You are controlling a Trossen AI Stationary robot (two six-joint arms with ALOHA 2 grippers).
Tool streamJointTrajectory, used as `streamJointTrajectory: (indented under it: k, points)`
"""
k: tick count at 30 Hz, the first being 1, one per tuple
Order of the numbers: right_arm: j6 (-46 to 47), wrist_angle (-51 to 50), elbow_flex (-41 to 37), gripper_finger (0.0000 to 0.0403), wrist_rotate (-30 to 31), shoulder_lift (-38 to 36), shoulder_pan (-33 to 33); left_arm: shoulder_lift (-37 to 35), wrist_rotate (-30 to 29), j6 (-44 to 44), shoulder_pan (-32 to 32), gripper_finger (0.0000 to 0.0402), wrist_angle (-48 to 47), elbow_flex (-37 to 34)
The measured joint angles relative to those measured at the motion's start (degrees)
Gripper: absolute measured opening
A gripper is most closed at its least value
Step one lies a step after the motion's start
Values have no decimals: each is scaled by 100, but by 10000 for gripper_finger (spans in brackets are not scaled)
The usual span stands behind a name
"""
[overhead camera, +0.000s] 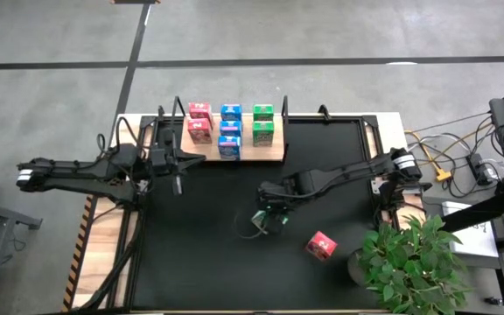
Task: Stack cereal on shelf
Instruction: Put the green cereal box on the shelf aligned with the other green cereal boxes
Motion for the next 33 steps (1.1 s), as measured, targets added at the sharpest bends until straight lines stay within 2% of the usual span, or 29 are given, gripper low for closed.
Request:
streamJointTrajectory:
  k: [5,17,24,30,33]
  points:
    - [-538,150,120,125,5,179,-98,68,2,-75,-1,0,-8,0]
    - [-960,578,132,215,9,217,-123,124,2,-76,-1,0,0,0]
    - [-1584,461,453,232,31,166,-91,296,39,-299,-6,0,0,0]
    - [-2516,479,241,223,1013,-273,138,616,297,-848,-276,0,20,-2]
    - [-2918,745,-123,219,1180,-565,265,888,297,-975,-577,0,180,15]
